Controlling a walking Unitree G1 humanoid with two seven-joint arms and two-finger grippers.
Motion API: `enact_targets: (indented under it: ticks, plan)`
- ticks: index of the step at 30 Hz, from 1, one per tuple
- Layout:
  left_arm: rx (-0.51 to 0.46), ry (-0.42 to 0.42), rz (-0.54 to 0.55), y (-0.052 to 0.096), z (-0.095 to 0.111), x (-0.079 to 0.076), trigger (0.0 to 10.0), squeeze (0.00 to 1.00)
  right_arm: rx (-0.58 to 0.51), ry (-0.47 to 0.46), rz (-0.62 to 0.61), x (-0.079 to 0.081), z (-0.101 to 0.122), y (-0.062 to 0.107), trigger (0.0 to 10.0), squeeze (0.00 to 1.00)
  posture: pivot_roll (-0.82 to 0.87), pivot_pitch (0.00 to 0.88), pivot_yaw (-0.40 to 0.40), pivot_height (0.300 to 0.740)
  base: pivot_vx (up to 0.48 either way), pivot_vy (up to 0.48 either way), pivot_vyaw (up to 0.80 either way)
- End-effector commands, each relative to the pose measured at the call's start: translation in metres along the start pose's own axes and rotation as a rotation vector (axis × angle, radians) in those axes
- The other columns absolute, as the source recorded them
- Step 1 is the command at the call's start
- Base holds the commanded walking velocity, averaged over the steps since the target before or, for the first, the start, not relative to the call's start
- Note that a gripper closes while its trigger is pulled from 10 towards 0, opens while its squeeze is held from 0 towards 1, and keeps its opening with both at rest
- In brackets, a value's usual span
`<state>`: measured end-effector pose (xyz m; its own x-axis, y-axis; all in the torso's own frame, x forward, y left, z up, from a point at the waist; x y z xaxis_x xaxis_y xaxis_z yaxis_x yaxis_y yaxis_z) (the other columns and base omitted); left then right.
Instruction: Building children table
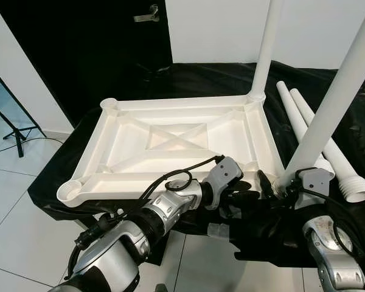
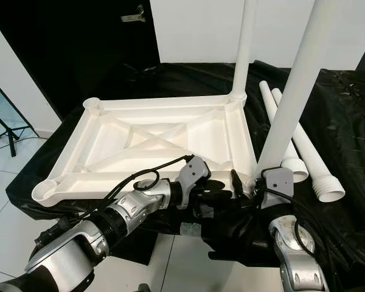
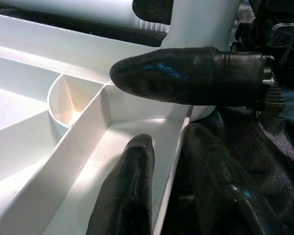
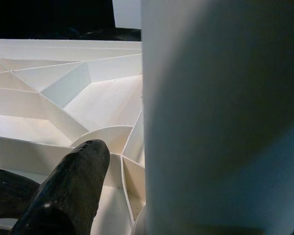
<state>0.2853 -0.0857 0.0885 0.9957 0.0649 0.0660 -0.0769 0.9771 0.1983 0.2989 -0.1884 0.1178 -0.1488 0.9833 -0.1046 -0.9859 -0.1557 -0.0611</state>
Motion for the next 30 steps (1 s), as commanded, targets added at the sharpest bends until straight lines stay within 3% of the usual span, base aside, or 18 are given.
enact_targets:
  ticks: [1, 9, 10, 11, 12, 15, 20, 25, 30]
  plan:
    - [-0.011, -0.047, -0.331, -0.004, 0.003, -0.043, 10.0, 0.18, 0.014, -0.012, 0.018, 0.006, -0.003, -0.001, 10.0, 0.0, 0.02, 0.0, 0.08, 0.74, 0.0, 0.0, 0.0]
    - [-0.003, -0.054, -0.336, -0.002, -0.001, -0.041, 10.0, 0.17, 0.014, -0.013, 0.021, 0.006, -0.003, -0.001, 10.0, 0.0, 0.02, 0.0, 0.086, 0.74, 0.0, 0.0, 0.0]
    - [-0.003, -0.054, -0.337, -0.003, -0.001, -0.041, 10.0, 0.17, 0.013, -0.014, 0.026, 0.006, -0.003, -0.001, 8.3, 0.0, 0.02, 0.0, 0.086, 0.74, 0.0, 0.0, 0.0]
    - [-0.003, -0.054, -0.337, -0.003, -0.001, -0.041, 10.0, 0.17, 0.013, -0.014, 0.026, 0.006, -0.003, -0.001, 8.3, 0.0, 0.02, 0.0, 0.086, 0.74, 0.0, 0.0, 0.0]
    - [-0.004, -0.054, -0.331, -0.003, -0.001, -0.04, 10.0, 0.17, 0.01, -0.017, 0.038, 0.007, -0.001, 0.001, 0.0, 0.0, 0.02, 0.0, 0.087, 0.74, 0.0, 0.0, 0.0]
    - [-0.012, -0.055, -0.312, -0.005, -0.001, -0.039, 10.0, 0.17, 0.005, -0.022, 0.06, 0.008, 0.002, 0.005, 0.0, 0.0, 0.01, 0.0, 0.087, 0.74, 0.0, 0.0, 0.0]
    - [-0.017, -0.052, -0.294, -0.007, -0.001, -0.038, 10.0, 0.17, 0.0, -0.07, -0.003, 0.003, 0.002, 0.009, 0.0, 0.0, 0.02, 0.0, 0.084, 0.74, 0.0, 0.0, 0.0]
    - [-0.023, -0.05, -0.285, -0.008, -0.001, -0.039, 10.0, 0.17, -0.075, -0.129, -0.367, -0.02, 0.002, 0.026, 0.0, 0.0, 0.03, 0.0, 0.084, 0.74, 0.0, 0.0, 0.0]
    - [-0.025, -0.05, -0.28, -0.006, -0.002, -0.037, 10.0, 0.17, -0.067, -0.179, -0.423, -0.023, -0.004, 0.026, 0.0, 0.0, 0.04, 0.0, 0.089, 0.74, 0.0, 0.0, 0.0]
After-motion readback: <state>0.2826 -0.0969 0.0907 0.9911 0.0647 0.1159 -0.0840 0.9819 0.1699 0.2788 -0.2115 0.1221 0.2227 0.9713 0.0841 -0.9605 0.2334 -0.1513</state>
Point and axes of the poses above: a point about 5 cm out from each wrist's last joint towards the gripper, its own y axis pointing back from the gripper into the wrist, its own z axis along the axis of the wrist's last joint, x = y × z, the point moved 6 cm from there along -y, pointing out of the wrist towards the gripper, and after that the axes turned 6 degrees about -y, right-handed, at the moved point
